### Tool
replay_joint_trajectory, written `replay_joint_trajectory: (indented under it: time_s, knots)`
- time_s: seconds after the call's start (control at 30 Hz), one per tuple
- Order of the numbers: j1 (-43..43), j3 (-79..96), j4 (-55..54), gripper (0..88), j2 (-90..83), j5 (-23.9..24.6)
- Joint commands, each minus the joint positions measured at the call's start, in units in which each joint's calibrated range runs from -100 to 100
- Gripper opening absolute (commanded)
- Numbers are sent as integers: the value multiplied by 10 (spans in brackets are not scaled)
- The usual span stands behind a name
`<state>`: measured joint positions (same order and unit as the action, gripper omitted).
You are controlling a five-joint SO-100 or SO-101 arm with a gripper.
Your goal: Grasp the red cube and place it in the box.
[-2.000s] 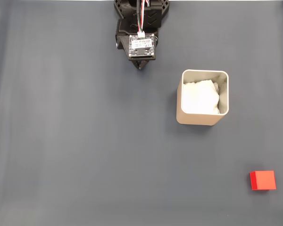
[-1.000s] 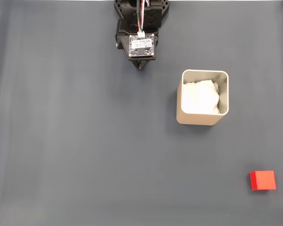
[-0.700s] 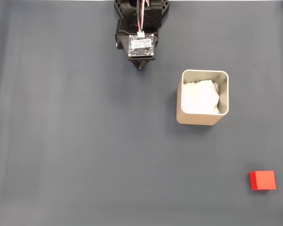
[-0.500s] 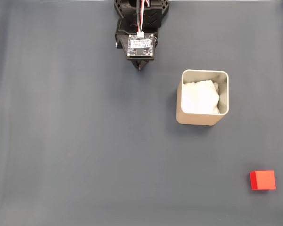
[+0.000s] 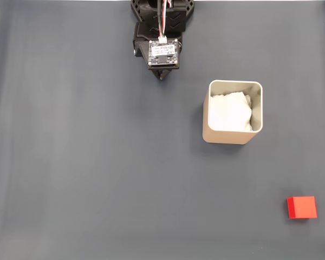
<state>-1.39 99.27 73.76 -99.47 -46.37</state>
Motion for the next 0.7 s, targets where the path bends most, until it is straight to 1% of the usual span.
replay_joint_trajectory:
  time_s: [0.0,0.37,0.67]
  knots:
    - [1,5,-52,2,-2,2]
    - [6,-62,-223,2,69,6]
    - [8,-219,-278,2,205,22]
